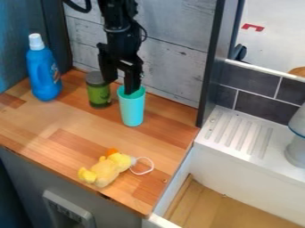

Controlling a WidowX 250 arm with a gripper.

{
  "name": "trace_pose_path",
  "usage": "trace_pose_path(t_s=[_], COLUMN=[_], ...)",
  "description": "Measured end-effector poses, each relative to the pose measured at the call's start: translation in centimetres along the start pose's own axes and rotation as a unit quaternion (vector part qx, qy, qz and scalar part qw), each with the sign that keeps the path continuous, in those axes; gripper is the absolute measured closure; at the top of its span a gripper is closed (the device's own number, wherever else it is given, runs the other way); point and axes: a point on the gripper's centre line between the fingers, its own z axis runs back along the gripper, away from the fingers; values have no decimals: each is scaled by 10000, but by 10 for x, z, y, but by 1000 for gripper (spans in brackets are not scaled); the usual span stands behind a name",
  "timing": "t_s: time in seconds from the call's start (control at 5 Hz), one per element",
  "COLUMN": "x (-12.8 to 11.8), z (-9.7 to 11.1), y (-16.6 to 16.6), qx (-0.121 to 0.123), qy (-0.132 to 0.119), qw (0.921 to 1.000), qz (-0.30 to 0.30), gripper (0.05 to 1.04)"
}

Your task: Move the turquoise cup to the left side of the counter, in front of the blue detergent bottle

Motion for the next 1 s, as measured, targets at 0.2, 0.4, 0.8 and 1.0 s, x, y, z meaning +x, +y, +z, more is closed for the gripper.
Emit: trace_pose_path(t_s=[0.2,0.4,0.8,1.0], x=[4,2,-4,-5], z=[-7,-18,-28,-28], y=[-3,-15,-17,-16], qx=[-89,-109,-199,-191], qy=[64,354,583,602], qw=[9999,9992,9979,9978], qz=[-35,-137,-219,-218], gripper=[75,126,621,839])
